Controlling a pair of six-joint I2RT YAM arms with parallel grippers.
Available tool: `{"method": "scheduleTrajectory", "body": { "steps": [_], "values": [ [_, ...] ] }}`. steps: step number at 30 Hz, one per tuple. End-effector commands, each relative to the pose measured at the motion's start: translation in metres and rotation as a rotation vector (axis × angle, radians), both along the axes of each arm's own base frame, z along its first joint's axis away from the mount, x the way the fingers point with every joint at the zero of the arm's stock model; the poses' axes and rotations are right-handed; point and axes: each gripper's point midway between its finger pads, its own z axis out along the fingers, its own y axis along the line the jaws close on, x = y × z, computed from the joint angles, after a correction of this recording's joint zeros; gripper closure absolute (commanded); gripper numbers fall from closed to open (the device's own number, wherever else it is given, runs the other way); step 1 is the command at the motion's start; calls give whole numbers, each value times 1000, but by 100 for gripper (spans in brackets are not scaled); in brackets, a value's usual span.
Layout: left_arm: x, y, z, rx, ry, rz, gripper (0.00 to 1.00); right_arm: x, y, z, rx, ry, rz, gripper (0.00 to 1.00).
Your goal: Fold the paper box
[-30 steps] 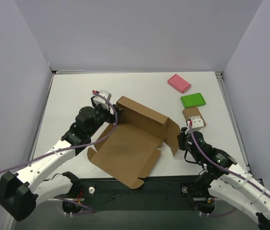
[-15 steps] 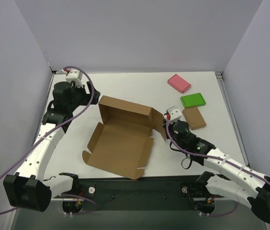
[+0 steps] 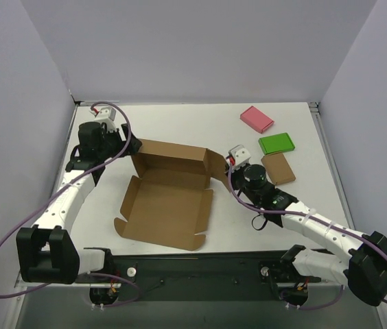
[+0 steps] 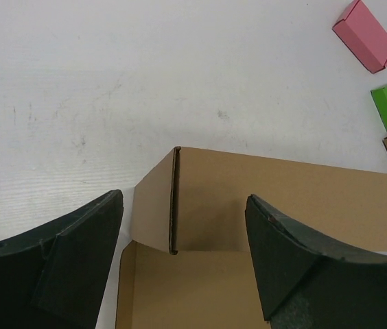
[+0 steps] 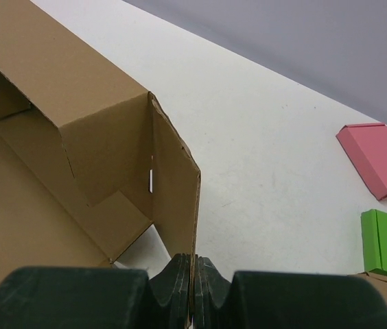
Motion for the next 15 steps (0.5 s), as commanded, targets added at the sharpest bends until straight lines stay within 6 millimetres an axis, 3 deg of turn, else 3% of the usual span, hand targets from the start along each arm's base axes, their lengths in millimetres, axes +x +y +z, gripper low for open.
{"method": "scheduleTrajectory", "body": {
  "steps": [1, 8, 12, 15],
  "values": [
    [13, -1, 8, -35, -61, -13, 23, 7, 7, 28, 55, -68, 25, 100],
    [15, -1, -8, -71, -18, -16, 46, 11, 1, 26, 74, -46, -10, 99],
    [14, -2, -17, -76, 7, -16, 52, 11, -6, 32, 115, -25, -55, 76],
    [13, -3, -21, -83, 18, -21, 53, 6, -13, 47, 181, -14, -96, 42]
  ]
}}
